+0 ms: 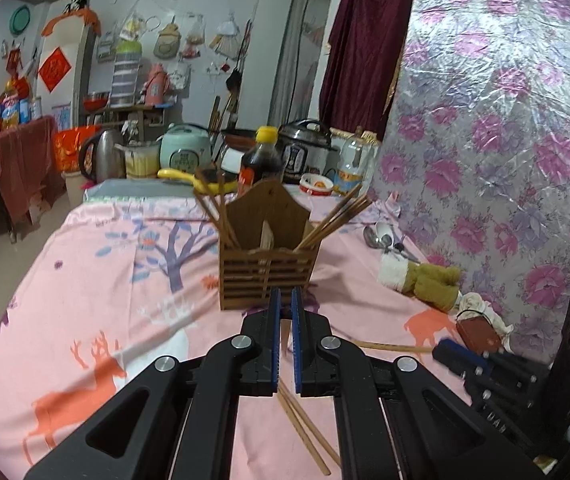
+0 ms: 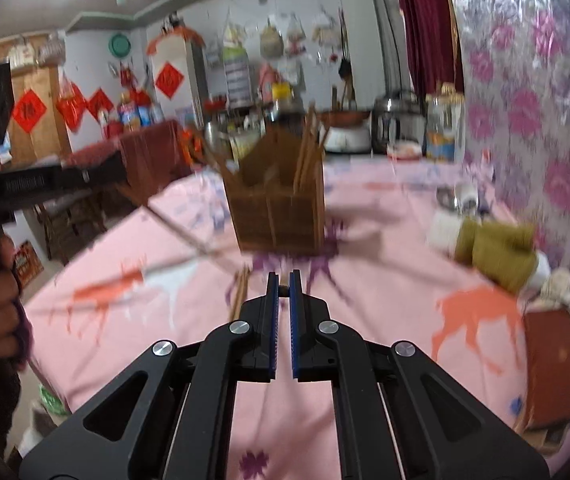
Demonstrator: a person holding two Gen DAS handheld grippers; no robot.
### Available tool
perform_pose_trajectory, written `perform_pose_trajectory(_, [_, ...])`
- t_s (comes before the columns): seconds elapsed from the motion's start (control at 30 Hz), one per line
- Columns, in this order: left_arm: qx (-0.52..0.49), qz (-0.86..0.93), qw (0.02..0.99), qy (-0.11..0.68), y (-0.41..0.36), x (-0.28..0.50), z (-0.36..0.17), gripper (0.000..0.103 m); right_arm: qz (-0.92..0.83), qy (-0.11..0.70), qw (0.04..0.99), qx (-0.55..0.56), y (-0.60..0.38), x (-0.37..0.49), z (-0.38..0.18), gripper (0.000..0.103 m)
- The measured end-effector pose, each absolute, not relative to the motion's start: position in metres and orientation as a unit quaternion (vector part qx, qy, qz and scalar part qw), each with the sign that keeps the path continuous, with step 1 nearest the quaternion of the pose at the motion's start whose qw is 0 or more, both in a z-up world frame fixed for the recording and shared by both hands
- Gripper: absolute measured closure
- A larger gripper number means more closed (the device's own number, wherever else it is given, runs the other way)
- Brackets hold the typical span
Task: Organize utensils
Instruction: 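Lift both chopsticks into the wooden holder and open both tools, then withdraw both open tools from the holder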
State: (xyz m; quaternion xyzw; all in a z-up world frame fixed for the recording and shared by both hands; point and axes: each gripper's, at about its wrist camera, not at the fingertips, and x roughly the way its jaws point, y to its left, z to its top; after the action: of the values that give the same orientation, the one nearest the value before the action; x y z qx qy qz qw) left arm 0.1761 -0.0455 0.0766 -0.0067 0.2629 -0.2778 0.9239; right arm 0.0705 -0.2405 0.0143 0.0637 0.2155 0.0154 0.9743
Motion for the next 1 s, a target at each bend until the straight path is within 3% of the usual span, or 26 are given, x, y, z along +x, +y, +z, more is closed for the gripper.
perform_pose_trajectory(0.43, [0.014,-0.292,0.931,0.218,-0.071,0.200,0.130,0.097,0.027,0.154,0.987,0.033,-0.236,0.106,0.082,0.097])
perform_pose_trajectory(0.77, [0.008,-0.261,0.958,0.123,-0.086,0.251,0.213,0.097,0.014,0.068,0.997,0.029,-0.239,0.170,0.165,0.097])
perform_pose_trajectory(1.0, [0.010,-0.234,0.966,0.107,-0.102,0.301,0.199,0.097,-0.003,0.102,0.994,0.040,-0.247,0.222,0.142,0.097])
